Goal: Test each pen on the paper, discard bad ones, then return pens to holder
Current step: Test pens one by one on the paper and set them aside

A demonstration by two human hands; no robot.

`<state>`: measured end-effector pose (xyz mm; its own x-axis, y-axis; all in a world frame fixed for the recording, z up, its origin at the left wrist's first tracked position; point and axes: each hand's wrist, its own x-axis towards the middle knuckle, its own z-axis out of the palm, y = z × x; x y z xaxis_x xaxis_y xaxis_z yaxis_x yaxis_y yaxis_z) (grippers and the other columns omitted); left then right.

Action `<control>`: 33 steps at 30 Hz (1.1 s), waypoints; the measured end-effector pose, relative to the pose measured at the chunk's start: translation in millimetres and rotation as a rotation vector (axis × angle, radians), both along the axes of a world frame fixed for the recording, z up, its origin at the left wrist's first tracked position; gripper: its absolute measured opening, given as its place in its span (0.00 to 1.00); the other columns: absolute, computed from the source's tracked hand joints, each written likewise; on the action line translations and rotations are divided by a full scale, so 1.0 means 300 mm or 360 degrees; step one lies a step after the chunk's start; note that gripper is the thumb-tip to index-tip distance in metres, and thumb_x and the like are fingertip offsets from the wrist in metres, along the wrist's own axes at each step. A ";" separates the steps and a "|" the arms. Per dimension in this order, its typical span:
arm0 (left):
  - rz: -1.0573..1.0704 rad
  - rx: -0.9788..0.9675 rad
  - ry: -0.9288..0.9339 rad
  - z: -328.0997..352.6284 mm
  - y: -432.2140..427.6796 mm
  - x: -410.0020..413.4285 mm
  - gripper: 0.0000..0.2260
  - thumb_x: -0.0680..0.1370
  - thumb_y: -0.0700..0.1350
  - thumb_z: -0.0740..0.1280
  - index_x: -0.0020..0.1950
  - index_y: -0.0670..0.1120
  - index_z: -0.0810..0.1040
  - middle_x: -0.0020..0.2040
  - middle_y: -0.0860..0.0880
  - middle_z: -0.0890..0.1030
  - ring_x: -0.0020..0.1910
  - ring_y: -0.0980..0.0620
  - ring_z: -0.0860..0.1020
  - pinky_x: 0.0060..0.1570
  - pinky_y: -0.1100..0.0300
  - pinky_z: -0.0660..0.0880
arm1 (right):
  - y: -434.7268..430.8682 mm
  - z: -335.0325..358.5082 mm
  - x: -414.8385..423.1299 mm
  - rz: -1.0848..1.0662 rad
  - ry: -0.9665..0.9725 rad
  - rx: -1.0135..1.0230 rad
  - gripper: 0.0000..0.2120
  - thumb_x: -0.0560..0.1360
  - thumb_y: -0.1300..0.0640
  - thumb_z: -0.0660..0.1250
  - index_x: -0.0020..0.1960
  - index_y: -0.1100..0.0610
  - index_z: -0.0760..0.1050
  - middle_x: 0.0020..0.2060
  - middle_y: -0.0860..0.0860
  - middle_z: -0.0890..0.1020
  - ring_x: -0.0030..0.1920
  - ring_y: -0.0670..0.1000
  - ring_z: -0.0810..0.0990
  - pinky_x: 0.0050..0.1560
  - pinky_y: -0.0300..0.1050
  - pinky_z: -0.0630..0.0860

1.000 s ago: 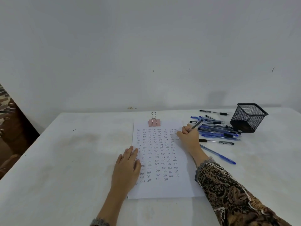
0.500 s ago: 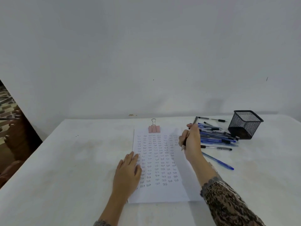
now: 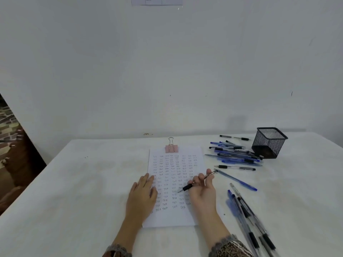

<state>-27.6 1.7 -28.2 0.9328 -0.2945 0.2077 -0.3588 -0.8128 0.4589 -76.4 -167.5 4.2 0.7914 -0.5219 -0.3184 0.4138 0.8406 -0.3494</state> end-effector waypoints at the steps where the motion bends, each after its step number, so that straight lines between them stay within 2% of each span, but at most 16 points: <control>1: 0.0000 0.0003 0.0012 0.001 0.001 0.000 0.40 0.66 0.61 0.35 0.73 0.49 0.62 0.74 0.52 0.59 0.74 0.54 0.56 0.71 0.61 0.46 | 0.002 0.000 0.000 0.0001 0.0014 -0.0039 0.11 0.80 0.52 0.53 0.45 0.50 0.72 0.27 0.46 0.68 0.25 0.46 0.65 0.36 0.40 0.61; 5: -0.0015 0.0016 0.0051 0.008 0.001 -0.004 0.36 0.69 0.60 0.38 0.73 0.49 0.60 0.75 0.52 0.58 0.74 0.55 0.55 0.71 0.60 0.46 | 0.003 0.004 -0.011 0.0017 -0.0041 -0.0044 0.12 0.81 0.51 0.51 0.45 0.50 0.71 0.24 0.46 0.69 0.22 0.45 0.65 0.35 0.40 0.61; 8: -0.0020 0.0052 0.0061 0.008 0.001 -0.005 0.28 0.74 0.55 0.43 0.74 0.50 0.59 0.75 0.52 0.57 0.74 0.56 0.53 0.71 0.62 0.45 | -0.022 0.061 -0.064 0.0074 -0.0059 -0.0131 0.12 0.82 0.54 0.51 0.48 0.54 0.72 0.28 0.48 0.72 0.23 0.46 0.67 0.30 0.39 0.67; 10: -0.0025 0.0047 0.0066 0.005 0.003 -0.004 0.25 0.78 0.53 0.46 0.74 0.50 0.59 0.75 0.52 0.56 0.74 0.56 0.53 0.71 0.61 0.45 | -0.071 0.120 -0.129 0.0085 -0.0012 -0.0461 0.10 0.82 0.58 0.52 0.51 0.57 0.72 0.31 0.49 0.73 0.25 0.46 0.70 0.27 0.39 0.72; 13: -0.0037 0.0031 0.0081 0.004 0.002 -0.005 0.26 0.77 0.54 0.46 0.74 0.50 0.59 0.75 0.52 0.57 0.74 0.56 0.53 0.72 0.61 0.46 | -0.194 0.202 -0.239 -0.0124 0.0222 -0.1327 0.08 0.80 0.63 0.57 0.51 0.56 0.75 0.32 0.45 0.79 0.32 0.43 0.77 0.35 0.38 0.78; 15: -0.0043 0.0026 0.0073 0.003 0.001 -0.004 0.25 0.78 0.54 0.47 0.74 0.50 0.59 0.75 0.52 0.57 0.74 0.55 0.54 0.72 0.60 0.46 | -0.293 0.224 -0.300 -0.0337 0.0455 -0.1841 0.07 0.78 0.64 0.62 0.48 0.55 0.76 0.36 0.41 0.82 0.35 0.40 0.77 0.39 0.37 0.75; 16: -0.0045 0.0025 0.0067 0.003 0.000 -0.003 0.22 0.80 0.52 0.49 0.74 0.50 0.59 0.75 0.52 0.57 0.74 0.55 0.54 0.72 0.60 0.46 | -0.341 0.216 -0.325 -0.0418 0.0511 -0.1939 0.07 0.76 0.66 0.63 0.46 0.55 0.77 0.36 0.40 0.82 0.35 0.40 0.77 0.39 0.37 0.74; 18: -0.0047 0.0014 0.0062 0.004 -0.001 -0.002 0.20 0.81 0.48 0.52 0.74 0.50 0.59 0.75 0.52 0.57 0.74 0.55 0.53 0.72 0.59 0.46 | -0.416 0.172 -0.374 -0.0469 0.0582 -0.1906 0.12 0.74 0.72 0.62 0.42 0.56 0.76 0.36 0.44 0.82 0.33 0.43 0.78 0.38 0.34 0.76; 20: -0.0048 0.0011 0.0060 0.005 -0.001 -0.004 0.20 0.81 0.47 0.53 0.74 0.49 0.59 0.75 0.52 0.56 0.74 0.55 0.53 0.72 0.59 0.46 | -0.445 0.113 -0.418 -0.0321 0.0694 -0.1867 0.12 0.73 0.74 0.59 0.40 0.61 0.75 0.40 0.52 0.82 0.34 0.46 0.81 0.40 0.32 0.77; 22: -0.0050 0.0005 0.0066 0.008 -0.001 -0.003 0.21 0.81 0.47 0.53 0.74 0.49 0.59 0.75 0.52 0.56 0.74 0.55 0.53 0.72 0.59 0.46 | -0.446 0.049 -0.459 -0.0175 0.0695 -0.1878 0.13 0.72 0.77 0.57 0.36 0.65 0.74 0.43 0.60 0.77 0.33 0.50 0.81 0.40 0.35 0.79; 24: -0.0044 0.0001 0.0064 0.009 -0.001 -0.002 0.21 0.81 0.47 0.53 0.74 0.49 0.59 0.75 0.52 0.56 0.74 0.55 0.53 0.72 0.59 0.46 | -0.434 0.011 -0.492 -0.0112 0.0754 -0.2005 0.16 0.70 0.79 0.59 0.32 0.62 0.75 0.42 0.58 0.76 0.34 0.51 0.81 0.40 0.35 0.79; 26: -0.0043 0.0017 0.0053 0.006 -0.002 -0.001 0.21 0.81 0.47 0.52 0.74 0.49 0.59 0.75 0.52 0.56 0.74 0.55 0.53 0.72 0.59 0.46 | -0.427 -0.011 -0.514 -0.0106 0.0978 -0.2248 0.18 0.68 0.77 0.65 0.30 0.56 0.77 0.37 0.50 0.79 0.35 0.47 0.81 0.41 0.28 0.76; 29: -0.0043 0.0037 0.0058 0.005 -0.001 0.000 0.21 0.81 0.48 0.52 0.74 0.49 0.58 0.75 0.52 0.56 0.74 0.56 0.53 0.72 0.59 0.46 | -0.431 -0.023 -0.525 -0.0055 0.1325 -0.2586 0.16 0.65 0.74 0.69 0.35 0.52 0.77 0.32 0.48 0.80 0.39 0.40 0.79 0.40 0.20 0.69; 31: -0.0041 0.0061 0.0062 0.005 -0.001 0.001 0.23 0.79 0.52 0.48 0.74 0.49 0.59 0.75 0.51 0.56 0.74 0.55 0.53 0.72 0.59 0.46 | -0.434 -0.019 -0.521 0.0133 0.1444 -0.2784 0.15 0.67 0.72 0.69 0.40 0.51 0.76 0.33 0.48 0.79 0.39 0.45 0.78 0.40 0.21 0.68; 33: -0.0038 0.0089 0.0054 0.007 -0.002 0.000 0.28 0.75 0.54 0.44 0.74 0.49 0.59 0.75 0.51 0.57 0.74 0.55 0.54 0.72 0.59 0.47 | -0.435 -0.005 -0.507 0.0398 0.1537 -0.2921 0.11 0.71 0.67 0.66 0.45 0.51 0.75 0.37 0.49 0.78 0.37 0.44 0.75 0.39 0.28 0.68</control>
